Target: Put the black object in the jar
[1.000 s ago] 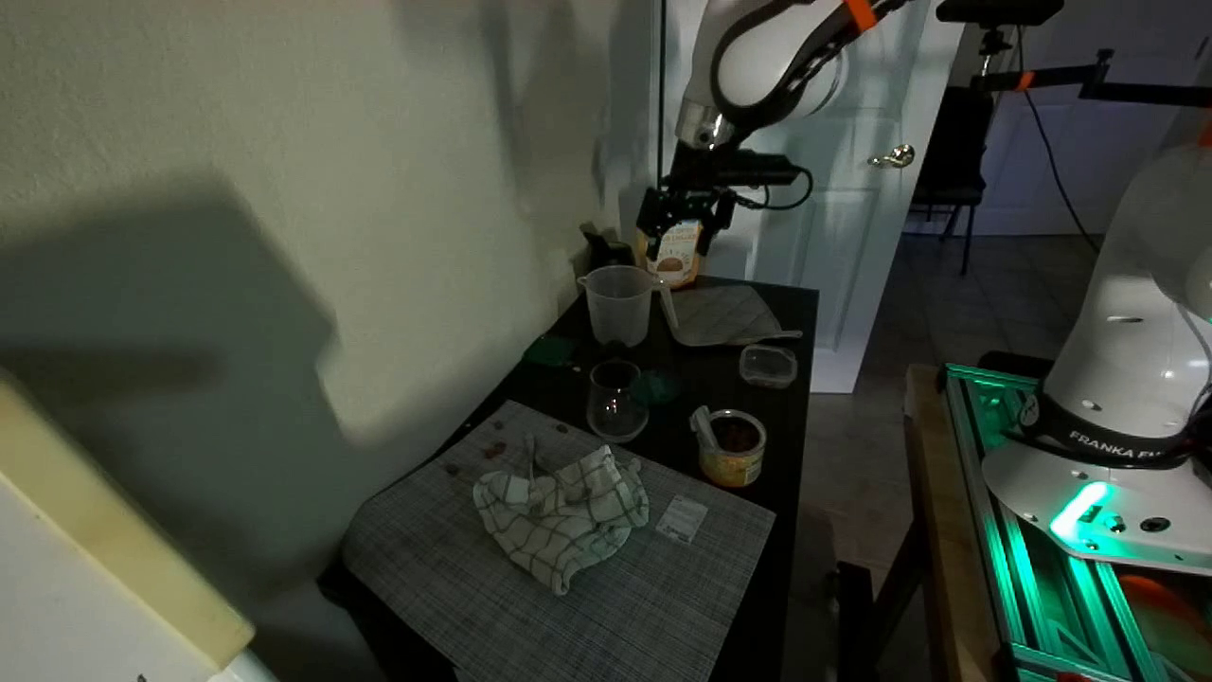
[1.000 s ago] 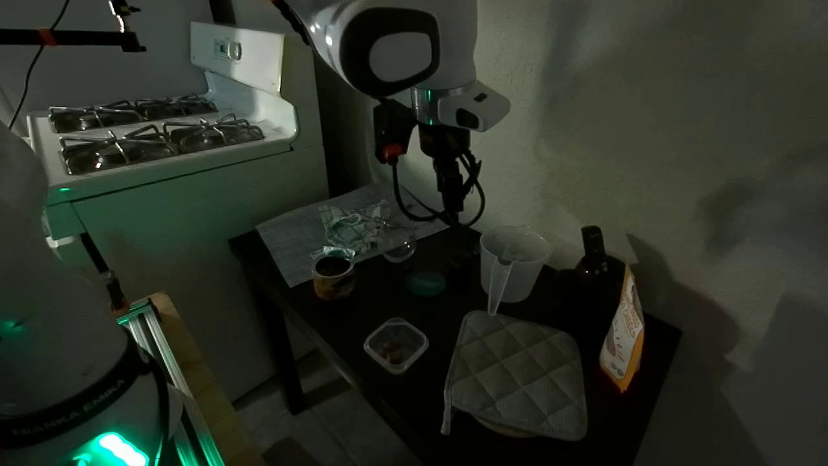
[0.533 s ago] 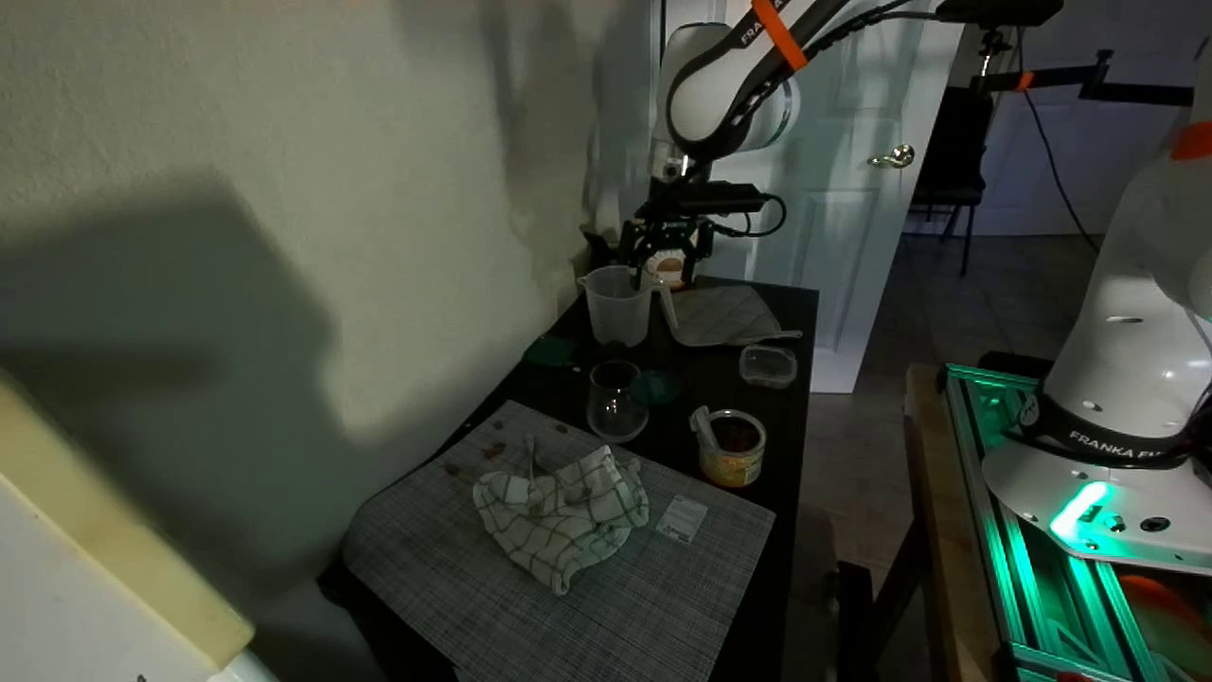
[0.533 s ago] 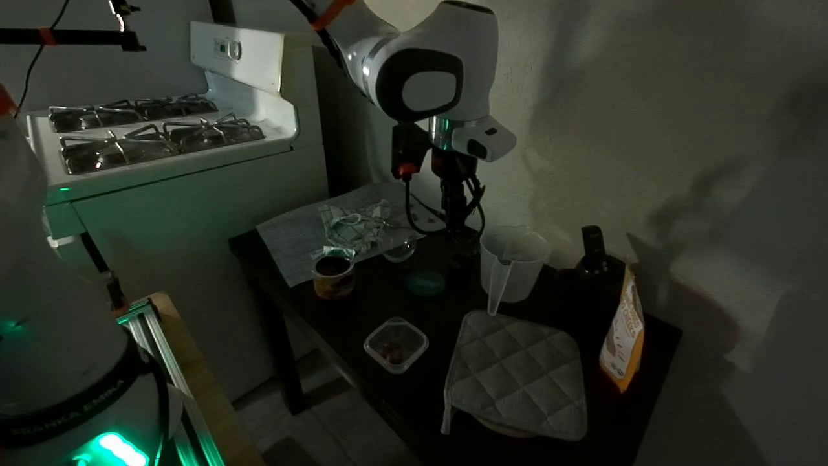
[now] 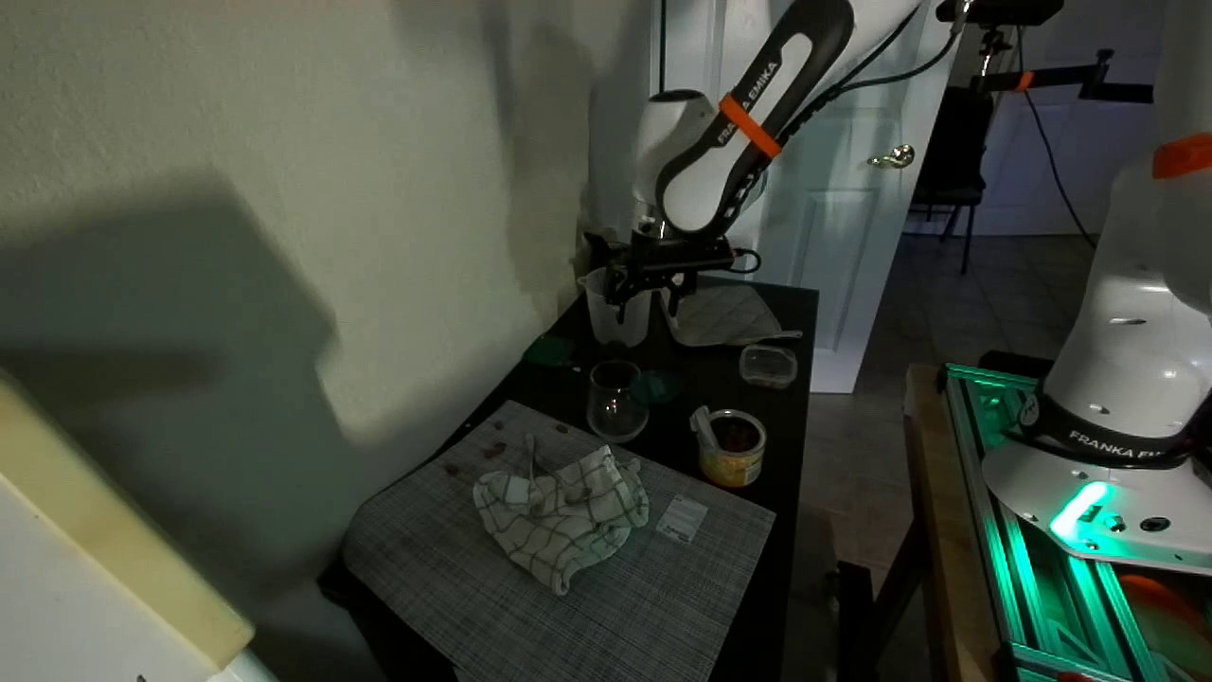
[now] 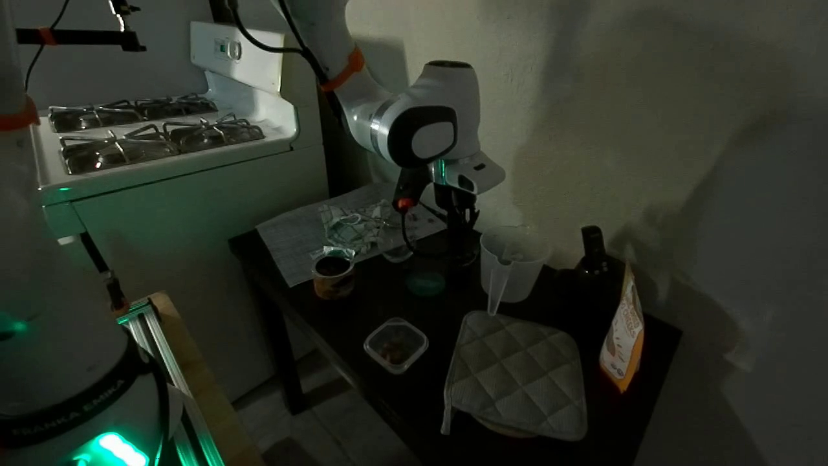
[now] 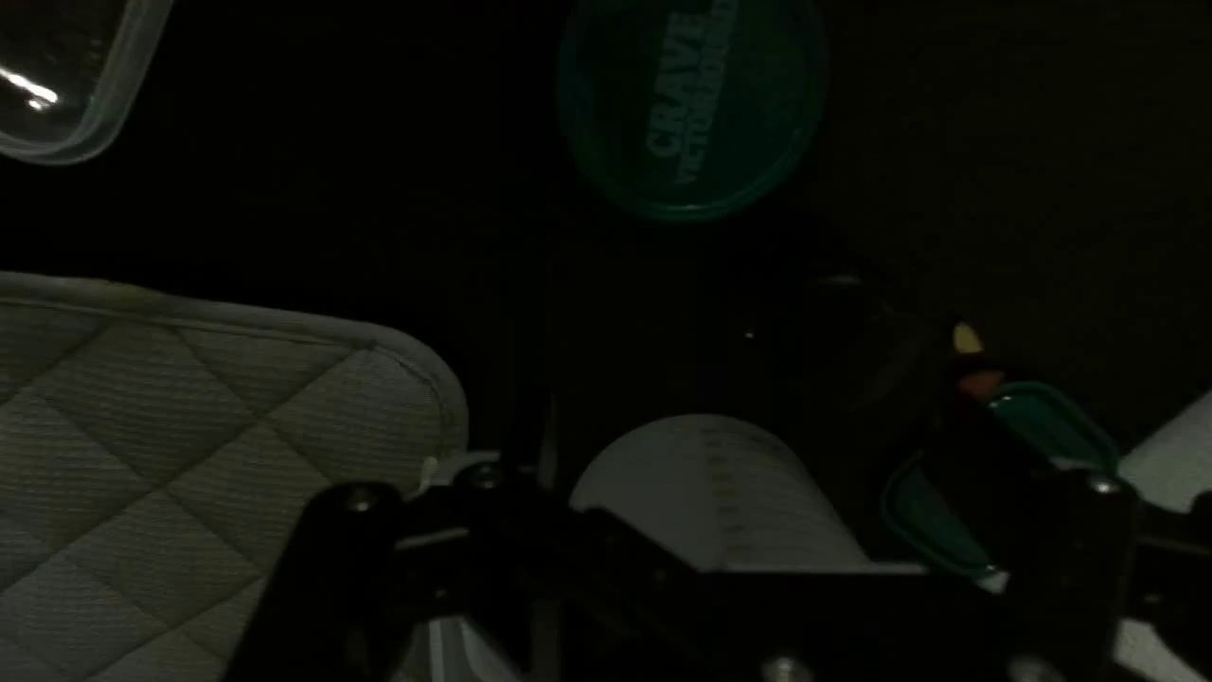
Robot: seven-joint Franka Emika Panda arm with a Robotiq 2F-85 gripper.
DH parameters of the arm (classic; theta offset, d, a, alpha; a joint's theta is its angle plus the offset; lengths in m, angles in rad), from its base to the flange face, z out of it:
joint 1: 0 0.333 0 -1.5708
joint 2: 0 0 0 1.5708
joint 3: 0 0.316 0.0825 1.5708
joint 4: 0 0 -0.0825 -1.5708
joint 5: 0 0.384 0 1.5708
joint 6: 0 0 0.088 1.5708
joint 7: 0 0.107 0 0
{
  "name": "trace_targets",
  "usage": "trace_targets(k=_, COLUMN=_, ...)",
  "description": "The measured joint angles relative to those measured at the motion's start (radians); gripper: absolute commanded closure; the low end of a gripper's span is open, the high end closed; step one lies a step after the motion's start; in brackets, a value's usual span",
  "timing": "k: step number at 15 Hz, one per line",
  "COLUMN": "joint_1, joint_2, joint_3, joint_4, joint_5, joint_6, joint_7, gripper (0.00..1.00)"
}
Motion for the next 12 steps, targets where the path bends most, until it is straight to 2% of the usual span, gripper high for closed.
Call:
trace_targets(k=4, joint_1=0.06, joint_2=0.123, joint_3=-0.06, joint_4=0.068, joint_5=-0.018, joint_6=0.039, joint_7=0.009, gripper=0.0)
trace_targets(k=12, joint_1=0.161, joint_2=0.236, joint_3=-0.082, joint_4=0.13, joint_5=0.054, joint_6=0.164, joint_7=-0.01, gripper=0.02)
